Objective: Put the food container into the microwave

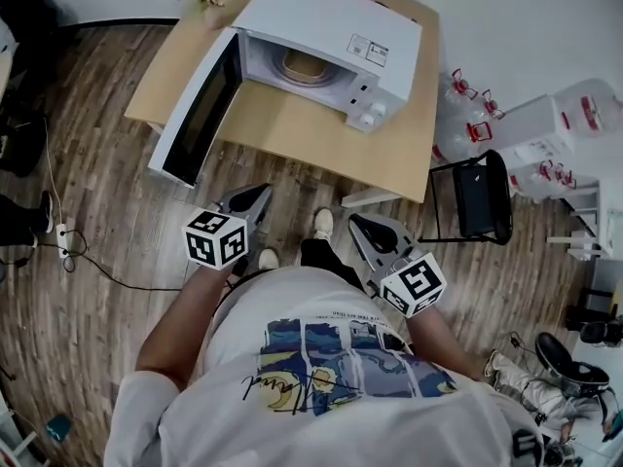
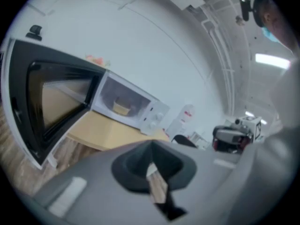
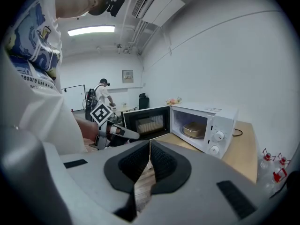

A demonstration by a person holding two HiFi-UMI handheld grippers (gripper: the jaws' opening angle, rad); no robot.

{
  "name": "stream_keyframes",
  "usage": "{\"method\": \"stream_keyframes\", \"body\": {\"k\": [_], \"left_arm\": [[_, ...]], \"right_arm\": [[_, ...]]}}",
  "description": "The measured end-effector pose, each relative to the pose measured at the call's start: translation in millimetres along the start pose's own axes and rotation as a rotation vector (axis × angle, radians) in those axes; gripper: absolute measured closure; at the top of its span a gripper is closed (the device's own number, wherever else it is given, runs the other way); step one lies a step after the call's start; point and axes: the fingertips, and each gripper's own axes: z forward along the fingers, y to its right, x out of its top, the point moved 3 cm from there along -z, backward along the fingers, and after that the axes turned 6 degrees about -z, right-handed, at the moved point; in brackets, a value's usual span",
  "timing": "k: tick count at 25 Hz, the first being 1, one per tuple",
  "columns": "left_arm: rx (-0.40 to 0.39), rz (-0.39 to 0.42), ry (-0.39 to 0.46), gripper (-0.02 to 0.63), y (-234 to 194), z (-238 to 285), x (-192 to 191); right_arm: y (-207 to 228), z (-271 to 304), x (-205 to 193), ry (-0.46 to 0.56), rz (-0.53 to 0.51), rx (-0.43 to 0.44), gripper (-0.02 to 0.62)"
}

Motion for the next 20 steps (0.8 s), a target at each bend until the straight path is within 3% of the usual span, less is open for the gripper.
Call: {"method": "stream_keyframes", "body": {"k": [11, 20], "left_arm": [[-0.066, 0.180, -0.024, 0.598, 34.2, -23.7, 8.4], [-0.095, 0.217, -0.009, 0.598, 45.5, -40.6, 15.1]], "right_arm": [[-13.6, 3.8, 11.0, -0.013, -0.027, 0.014, 0.584], [-21.7, 10.6, 18.2, -0.004, -0.038, 0.016, 0.586]]}}
